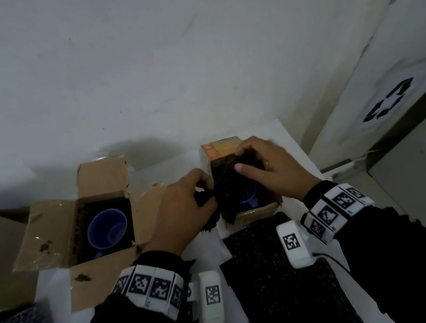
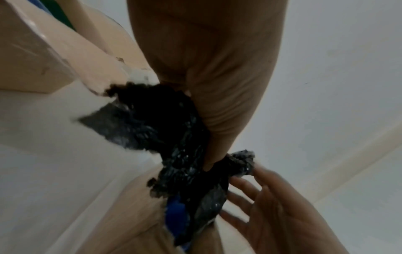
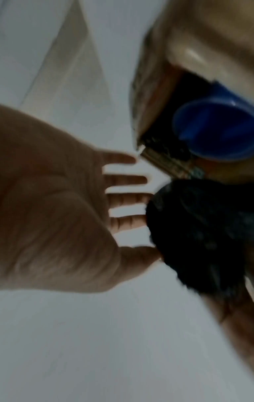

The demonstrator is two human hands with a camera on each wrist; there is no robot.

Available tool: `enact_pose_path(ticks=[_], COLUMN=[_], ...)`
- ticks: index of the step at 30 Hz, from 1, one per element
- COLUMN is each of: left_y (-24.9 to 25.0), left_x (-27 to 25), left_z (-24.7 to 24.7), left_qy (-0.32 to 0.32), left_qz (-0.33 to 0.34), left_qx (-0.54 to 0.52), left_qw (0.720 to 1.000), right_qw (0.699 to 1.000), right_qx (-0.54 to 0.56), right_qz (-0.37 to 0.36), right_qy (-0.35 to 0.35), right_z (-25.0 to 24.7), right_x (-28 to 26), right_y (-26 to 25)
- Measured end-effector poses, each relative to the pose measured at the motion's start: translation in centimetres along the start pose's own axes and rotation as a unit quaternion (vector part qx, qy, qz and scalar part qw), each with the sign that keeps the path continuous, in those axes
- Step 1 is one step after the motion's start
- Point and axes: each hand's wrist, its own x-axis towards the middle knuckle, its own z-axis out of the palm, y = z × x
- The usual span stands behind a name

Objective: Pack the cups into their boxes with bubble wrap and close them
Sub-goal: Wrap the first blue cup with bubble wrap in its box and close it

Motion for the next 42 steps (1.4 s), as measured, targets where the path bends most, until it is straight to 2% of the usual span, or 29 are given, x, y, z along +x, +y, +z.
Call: enact_pose_path(ticks=[1,3,4,7,8,10,13,16,22,24,26,29,31,33,35,37,38,40,41,42], left_y=[0.5,1.3,1.5,1.2,0.7,-0.3,-1.4,-1.5,-2.1,-1.9,-1.5,-1.7,-2.0,-2.3,-2.6,-2.7,-2.6,-2.5,-2.4,-2.3], left_x=[0.2,0.5,0.5,0.2,0.0,-0.3,-0.4,-0.6,-1.5,-1.4,-1.3,-1.1,-1.2,-1.4,-1.4,-1.3,-1.2,-0.8,-0.6,-0.5], left_z=[0.0,0.2,0.4,1.0,1.1,1.3,1.7,2.1,2.3,2.6,2.9,2.7,2.5,2.6,3.0,3.4,3.6,3.8,3.8,3.7], left_qy=[0.006,0.012,0.012,-0.008,-0.006,0.004,-0.037,-0.080,-0.045,-0.057,-0.075,-0.083,-0.091,-0.106,-0.117,-0.126,-0.132,-0.139,-0.140,-0.140], left_qz=[0.000,0.001,0.007,0.018,0.012,0.006,0.043,0.109,0.171,0.180,0.187,0.210,0.216,0.218,0.227,0.229,0.226,0.226,0.233,0.240], left_qx=[-0.028,-0.085,-0.107,-0.140,-0.125,-0.069,0.029,0.161,0.307,0.348,0.370,0.378,0.368,0.365,0.380,0.401,0.406,0.406,0.400,0.388], left_qw=[1.000,0.996,0.994,0.990,0.992,0.998,0.998,0.978,0.935,0.918,0.907,0.898,0.900,0.899,0.889,0.878,0.875,0.874,0.875,0.879], right_qw=[0.992,0.975,0.976,0.986,0.988,0.995,0.994,0.980,0.935,0.921,0.932,0.973,0.985,0.977,0.945,0.928,0.939,0.969,0.969,0.956], right_qx=[0.106,0.183,0.185,0.159,0.142,0.094,-0.041,-0.102,-0.256,-0.282,-0.265,-0.183,-0.138,-0.169,-0.282,-0.323,-0.294,-0.217,-0.236,-0.289], right_qz=[0.033,0.063,0.059,0.032,0.026,0.010,-0.004,-0.005,0.020,0.035,0.033,-0.010,-0.035,-0.053,-0.062,-0.057,-0.053,-0.043,-0.045,-0.043], right_qy=[-0.052,-0.110,-0.096,0.034,0.056,0.034,-0.103,-0.171,-0.243,-0.267,-0.247,-0.140,-0.101,-0.119,-0.156,-0.178,-0.169,-0.108,-0.064,-0.024], right_z=[-0.1,0.1,0.3,0.2,0.1,0.2,1.5,2.8,3.4,4.0,4.5,4.2,3.8,4.0,4.7,4.9,4.5,3.4,2.9,2.5], right_x=[-0.5,-1.3,-1.6,-1.9,-2.0,-2.2,-2.7,-2.8,-2.8,-2.9,-3.1,-4.1,-4.8,-5.5,-5.9,-5.7,-5.5,-4.9,-4.6,-4.1], right_y=[-1.0,-2.0,-2.0,-0.8,-0.4,-0.1,-0.2,-0.6,-0.5,-0.4,-0.1,0.4,0.7,1.1,1.4,1.5,1.2,1.0,1.0,1.2])
